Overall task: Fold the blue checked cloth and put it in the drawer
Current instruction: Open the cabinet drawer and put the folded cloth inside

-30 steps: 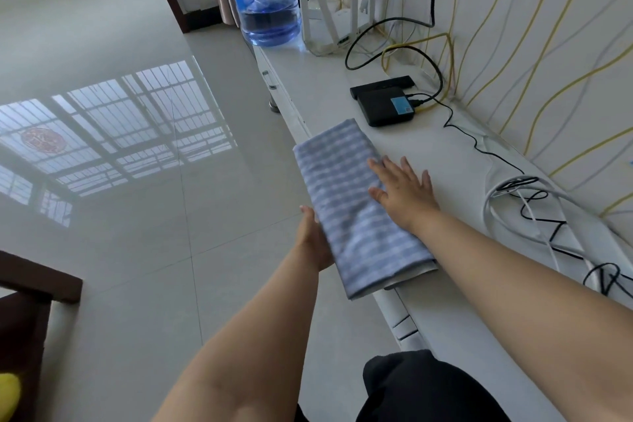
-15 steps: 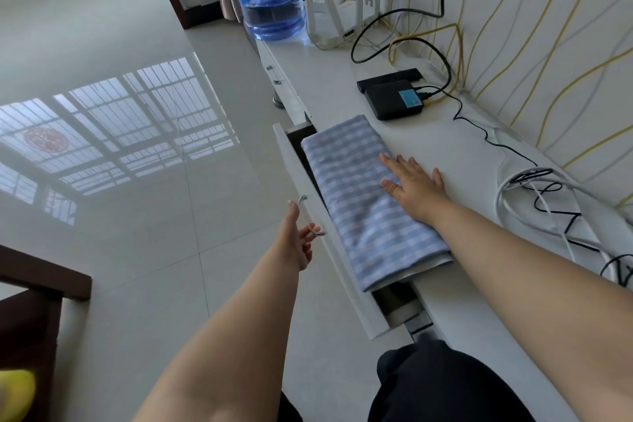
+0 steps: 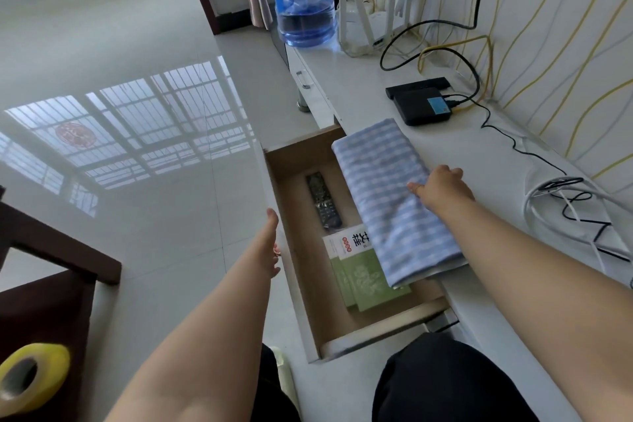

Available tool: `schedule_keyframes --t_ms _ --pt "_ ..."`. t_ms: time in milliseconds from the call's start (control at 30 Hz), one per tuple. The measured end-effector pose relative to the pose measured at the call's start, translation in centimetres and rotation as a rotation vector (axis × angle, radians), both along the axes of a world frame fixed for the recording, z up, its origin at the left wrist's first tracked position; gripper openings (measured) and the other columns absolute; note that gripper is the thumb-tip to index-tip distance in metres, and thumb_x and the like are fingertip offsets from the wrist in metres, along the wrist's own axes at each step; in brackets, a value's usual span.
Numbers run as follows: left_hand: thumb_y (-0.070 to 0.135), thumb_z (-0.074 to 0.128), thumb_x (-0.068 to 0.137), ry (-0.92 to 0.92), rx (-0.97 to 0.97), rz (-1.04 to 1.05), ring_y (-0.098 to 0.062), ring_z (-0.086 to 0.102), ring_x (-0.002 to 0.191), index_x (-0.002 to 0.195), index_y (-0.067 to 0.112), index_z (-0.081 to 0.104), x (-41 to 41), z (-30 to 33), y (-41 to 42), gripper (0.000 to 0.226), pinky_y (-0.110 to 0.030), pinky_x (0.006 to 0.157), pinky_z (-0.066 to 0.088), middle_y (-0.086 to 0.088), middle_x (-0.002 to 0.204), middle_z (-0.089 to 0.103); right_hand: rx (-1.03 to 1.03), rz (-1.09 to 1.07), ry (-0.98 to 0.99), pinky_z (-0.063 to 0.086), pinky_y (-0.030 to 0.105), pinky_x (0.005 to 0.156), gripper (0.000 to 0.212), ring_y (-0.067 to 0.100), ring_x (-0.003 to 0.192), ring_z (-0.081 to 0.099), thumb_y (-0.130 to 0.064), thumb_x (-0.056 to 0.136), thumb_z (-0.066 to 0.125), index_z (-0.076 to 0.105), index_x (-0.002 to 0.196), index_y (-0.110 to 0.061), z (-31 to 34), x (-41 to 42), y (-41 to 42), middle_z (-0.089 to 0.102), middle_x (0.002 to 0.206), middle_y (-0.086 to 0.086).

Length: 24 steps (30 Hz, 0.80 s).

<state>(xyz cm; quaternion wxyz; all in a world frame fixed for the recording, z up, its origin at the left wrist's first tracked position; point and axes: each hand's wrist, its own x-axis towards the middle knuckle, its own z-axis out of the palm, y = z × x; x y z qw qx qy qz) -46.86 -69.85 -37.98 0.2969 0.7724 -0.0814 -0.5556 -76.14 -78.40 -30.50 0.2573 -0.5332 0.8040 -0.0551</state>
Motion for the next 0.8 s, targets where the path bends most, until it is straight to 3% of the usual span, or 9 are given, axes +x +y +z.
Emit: schedule_keyframes --t_ms 67,100,167,300,433,533,633,733,800 --pt "0.097 0.043 0.047 0.031 0.032 -0.011 -0.023 0.056 0.108 0.143 0.015 0.037 0.1 -0.3 0.3 0.126 -0.04 0.098 0.046 -0.008 0.12 0.056 0.043 -0.013 -0.05 0.043 0.043 0.093 0.076 0.04 0.122 0.048 -0.045 0.087 0.062 0.031 0.137 0.003 0.3 -0.2 -0.5 0.043 0.139 0.022" --pt "0.097 0.045 0.046 0.051 0.052 -0.016 -0.027 0.052 0.12 0.146 0.014 0.032 0.0 -0.3 0.4 0.13 -0.043 0.101 0.045 -0.01 0.136 0.049 0.059 -0.004 -0.076 0.043 0.042 0.094 0.077 0.04 0.121 0.049 -0.045 0.086 0.064 0.033 0.136 0.005 0.3 -0.3 -0.8 0.047 0.137 0.022" --pt "0.091 0.044 0.06 0.076 0.061 -0.045 -0.033 0.04 0.134 0.151 0.014 0.021 -0.3 -0.1 0.6 0.121 -0.045 0.106 0.04 -0.013 0.152 0.032 0.079 0.007 -0.145 0.043 0.041 0.095 0.075 0.039 0.118 0.052 -0.044 0.083 0.068 0.042 0.132 0.006 0.4 -0.6 -1.2 0.052 0.133 0.022" --pt "0.078 0.037 0.081 0.152 0.062 -0.037 -0.037 0.038 0.136 0.15 0.009 0.019 -0.8 -0.7 0.3 0.1 -0.046 0.112 0.031 -0.019 0.153 0.028 0.083 -0.098 -0.351 0.045 0.04 0.094 0.072 0.037 0.114 0.056 -0.036 0.076 0.078 0.049 0.127 0.005 0.7 -0.9 -1.6 0.055 0.129 0.02" --pt "0.082 0.041 0.076 0.186 0.034 0.015 -0.037 0.05 0.125 0.147 0.014 0.031 -0.7 -2.3 0.0 0.099 -0.049 0.105 0.041 -0.017 0.146 0.042 -0.04 -0.004 -0.374 0.05 0.041 0.089 0.05 0.033 0.1 0.061 -0.031 0.08 0.072 0.057 0.118 -0.003 1.0 0.2 -0.9 0.063 0.118 0.016" --pt "0.078 0.042 0.078 0.203 0.019 0.056 -0.033 0.044 0.133 0.147 0.018 0.031 -0.3 -4.4 -0.4 0.092 -0.051 0.108 0.038 -0.013 0.15 0.038 -0.165 0.246 -0.098 0.043 0.035 0.074 0.036 0.035 0.097 0.059 -0.028 0.088 0.06 0.05 0.114 -0.006 2.0 2.6 0.3 0.061 0.112 0.017" --pt "0.074 0.045 0.081 0.238 -0.007 0.077 -0.031 0.051 0.127 0.144 0.017 0.036 -1.0 -2.8 0.4 0.086 -0.048 0.107 0.04 -0.014 0.144 0.046 -0.233 0.449 0.259 0.042 0.037 0.073 0.024 0.04 0.102 0.06 -0.013 0.094 0.044 0.042 0.117 -0.003 2.1 5.9 1.7 0.062 0.113 0.02" --pt "0.078 0.052 0.073 0.266 -0.028 0.086 -0.033 0.061 0.114 0.137 0.015 0.044 -0.9 -2.7 1.0 0.09 -0.047 0.098 0.047 -0.016 0.133 0.056 -0.174 0.495 0.396 0.048 0.039 0.078 0.028 0.038 0.105 0.062 -0.003 0.097 0.034 0.038 0.124 -0.001 0.6 9.2 2.1 0.063 0.116 0.021" --pt "0.082 0.05 0.068 0.272 -0.003 0.078 -0.037 0.06 0.114 0.144 0.016 0.035 -0.8 -2.9 1.1 0.102 -0.051 0.098 0.047 -0.018 0.138 0.05 -0.169 0.506 0.443 0.049 0.039 0.076 0.029 0.035 0.103 0.063 -0.003 0.099 0.034 0.036 0.127 0.002 -0.5 10.5 1.8 0.061 0.117 0.024"
